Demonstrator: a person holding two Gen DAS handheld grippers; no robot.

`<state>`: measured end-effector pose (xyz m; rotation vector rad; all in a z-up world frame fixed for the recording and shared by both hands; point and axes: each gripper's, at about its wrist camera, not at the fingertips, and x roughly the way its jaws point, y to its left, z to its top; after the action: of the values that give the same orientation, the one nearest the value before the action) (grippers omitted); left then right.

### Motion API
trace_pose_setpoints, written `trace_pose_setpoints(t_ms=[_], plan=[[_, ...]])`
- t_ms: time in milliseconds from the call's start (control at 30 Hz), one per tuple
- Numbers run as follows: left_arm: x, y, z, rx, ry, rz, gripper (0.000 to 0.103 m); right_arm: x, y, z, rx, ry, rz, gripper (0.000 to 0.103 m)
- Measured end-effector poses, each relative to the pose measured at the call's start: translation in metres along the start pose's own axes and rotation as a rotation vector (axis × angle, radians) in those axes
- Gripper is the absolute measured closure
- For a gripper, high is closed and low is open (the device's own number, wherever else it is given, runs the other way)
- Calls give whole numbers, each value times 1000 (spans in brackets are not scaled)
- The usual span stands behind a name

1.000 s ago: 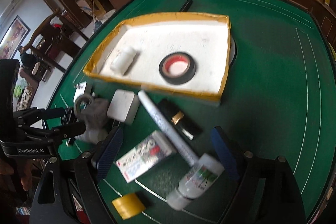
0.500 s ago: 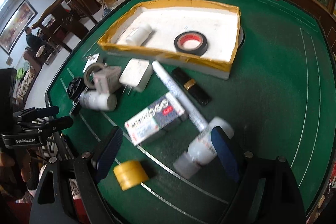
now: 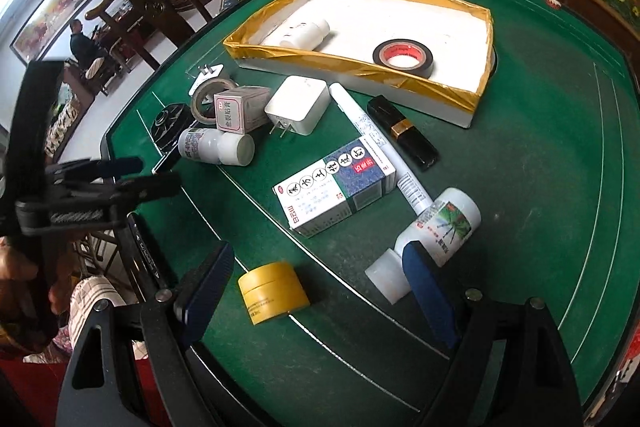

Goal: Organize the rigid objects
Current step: 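Withdraw both open tools from the tray back toward the remaining items, then grasp the large white green-label bottle across its body with the left tool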

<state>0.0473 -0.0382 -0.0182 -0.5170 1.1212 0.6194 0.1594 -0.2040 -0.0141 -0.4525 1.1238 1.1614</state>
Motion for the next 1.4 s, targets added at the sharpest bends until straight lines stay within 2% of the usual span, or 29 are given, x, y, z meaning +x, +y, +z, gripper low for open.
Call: trace_pose_setpoints(t_ms=[67,367,400,433,467,633,800,1100,1167,1233,1333,1400], plan=[[9,-5,6,15,4,30,9,-2,1,-3,0,-4,2,18],[30,-11,25,5,24,16,8,-5,1,-11,-20,5,-16,18],[30,-12,27,0,18,15,10,-5,1,-11,-21,5,-17,18],[28,-13,27,-4,8,18,18,-5,0,-11,-21,6,-16,18],[27,-11,26,-11,2,3,18,-5,-1,-10,-18,5,-12,18],[14,-4,2,-23,2,-57,18,-3,-3,5,-20,-12,8,18],[5,-5,-35,-8,30,-90,19,13,5,23,-86,2,18,18],[5,-5,-41,24,29,-81,19,54,13,39,-209,67,-77,18],[7,-4,-42,23,31,-82,18,59,16,37,-236,87,-81,26],[9,-5,-39,20,29,-82,18,65,19,33,-265,115,-84,55],[10,-7,-39,24,23,-73,18,67,24,28,-296,124,-98,76],[10,-9,-38,22,17,-69,18,67,25,27,-301,129,-98,79]])
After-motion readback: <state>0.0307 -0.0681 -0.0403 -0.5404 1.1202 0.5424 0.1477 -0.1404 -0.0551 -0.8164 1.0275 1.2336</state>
